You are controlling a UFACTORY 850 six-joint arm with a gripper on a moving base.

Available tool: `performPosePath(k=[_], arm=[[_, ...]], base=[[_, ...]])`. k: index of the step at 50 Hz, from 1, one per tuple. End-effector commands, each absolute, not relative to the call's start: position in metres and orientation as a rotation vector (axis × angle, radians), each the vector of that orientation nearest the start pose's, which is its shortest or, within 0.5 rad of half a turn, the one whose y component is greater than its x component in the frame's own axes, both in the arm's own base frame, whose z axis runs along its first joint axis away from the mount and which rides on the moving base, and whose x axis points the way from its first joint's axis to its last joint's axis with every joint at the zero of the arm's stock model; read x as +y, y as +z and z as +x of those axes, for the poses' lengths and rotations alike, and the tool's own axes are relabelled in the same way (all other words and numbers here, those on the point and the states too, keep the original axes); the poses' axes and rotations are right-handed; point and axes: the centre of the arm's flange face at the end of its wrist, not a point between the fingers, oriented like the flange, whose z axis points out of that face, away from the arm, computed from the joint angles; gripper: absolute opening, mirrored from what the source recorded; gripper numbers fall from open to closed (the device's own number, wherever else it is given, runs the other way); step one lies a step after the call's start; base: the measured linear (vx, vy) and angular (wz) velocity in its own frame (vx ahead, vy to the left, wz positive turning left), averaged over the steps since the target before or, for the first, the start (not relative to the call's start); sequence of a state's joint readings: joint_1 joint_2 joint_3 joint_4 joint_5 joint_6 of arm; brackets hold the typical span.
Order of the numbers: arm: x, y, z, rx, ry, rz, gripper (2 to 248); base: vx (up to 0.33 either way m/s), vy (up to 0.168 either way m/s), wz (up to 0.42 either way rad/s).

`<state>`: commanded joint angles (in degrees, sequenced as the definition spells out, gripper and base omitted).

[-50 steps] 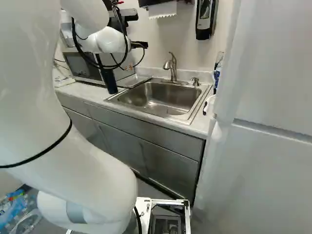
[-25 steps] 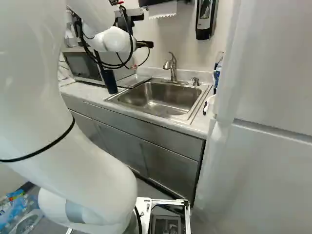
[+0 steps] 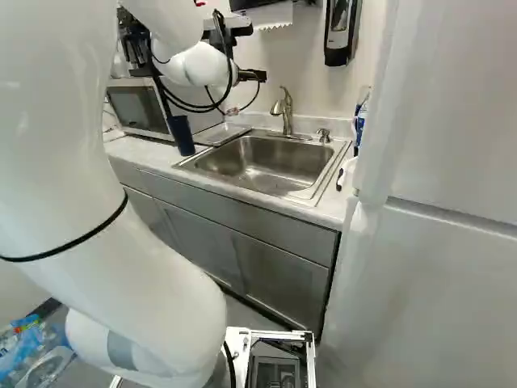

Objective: Rinse the cup and place it in the tray

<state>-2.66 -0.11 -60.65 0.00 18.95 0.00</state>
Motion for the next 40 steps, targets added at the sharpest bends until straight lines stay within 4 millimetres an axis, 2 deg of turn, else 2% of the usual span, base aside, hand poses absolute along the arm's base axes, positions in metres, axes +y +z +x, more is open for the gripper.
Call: performPosePath(k=[20,40], arm=[[-0.049,0.652,0.543,0.114,-1.952,-2.529,247],[-0.059,0.645,0.569,0.135,-1.86,-2.603,247]], base=[[0.0,0.0,0.0],[0.0,0.0,0.0]])
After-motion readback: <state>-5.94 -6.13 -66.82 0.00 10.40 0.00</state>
